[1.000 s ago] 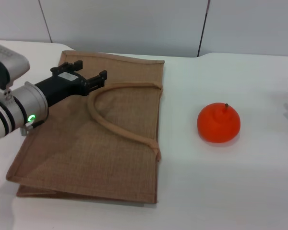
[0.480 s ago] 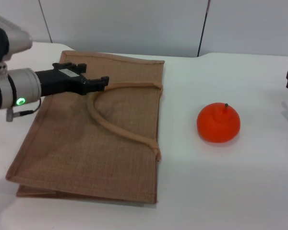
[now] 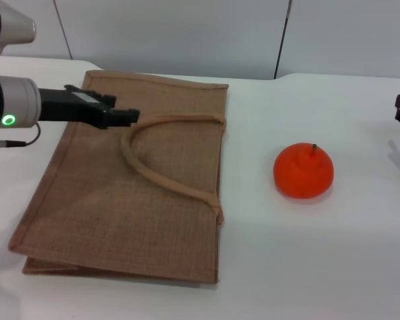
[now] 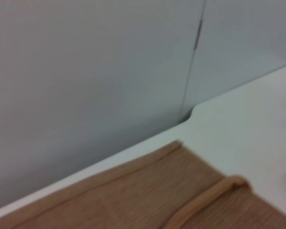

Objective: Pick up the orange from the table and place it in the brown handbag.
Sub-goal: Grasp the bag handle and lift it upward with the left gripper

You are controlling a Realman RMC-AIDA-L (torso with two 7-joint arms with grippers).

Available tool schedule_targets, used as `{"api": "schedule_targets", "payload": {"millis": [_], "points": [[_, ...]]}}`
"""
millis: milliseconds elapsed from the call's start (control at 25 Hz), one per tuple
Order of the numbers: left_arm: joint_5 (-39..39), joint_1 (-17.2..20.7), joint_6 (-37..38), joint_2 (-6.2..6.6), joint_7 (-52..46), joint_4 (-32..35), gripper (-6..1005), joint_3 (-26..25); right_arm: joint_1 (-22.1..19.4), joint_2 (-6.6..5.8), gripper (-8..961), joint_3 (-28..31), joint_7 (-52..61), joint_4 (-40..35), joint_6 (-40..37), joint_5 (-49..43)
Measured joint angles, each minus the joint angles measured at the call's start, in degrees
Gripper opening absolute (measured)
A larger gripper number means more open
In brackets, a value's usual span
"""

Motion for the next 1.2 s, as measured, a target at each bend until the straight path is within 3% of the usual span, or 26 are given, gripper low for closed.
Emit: {"api": "schedule_targets", "payload": {"millis": [80, 320, 480, 1200], "points": [[4.5, -0.7, -0.4, 0.09, -3.4, 1.4, 662, -0.3, 0.0, 0.00, 881, 0.0, 0.0, 0.0, 0.0, 0.0], [10.9, -2.6, -1.6, 0.35, -7.4, 1.9, 662, -0.3, 0.1, 0.00, 881, -0.1, 0.0, 0.1, 0.0, -0.1], [14.4, -4.5, -1.7, -0.14, -8.3, 1.4, 661, -0.3, 0.4, 0.00, 882, -0.1, 0.0, 0.1, 0.0, -0.6], [19.2, -7.7, 3.0, -0.09, -9.3, -6.2, 662, -0.5, 0.5, 0.09, 882, -0.1, 0.0, 0.2, 0.0, -0.7]]}}
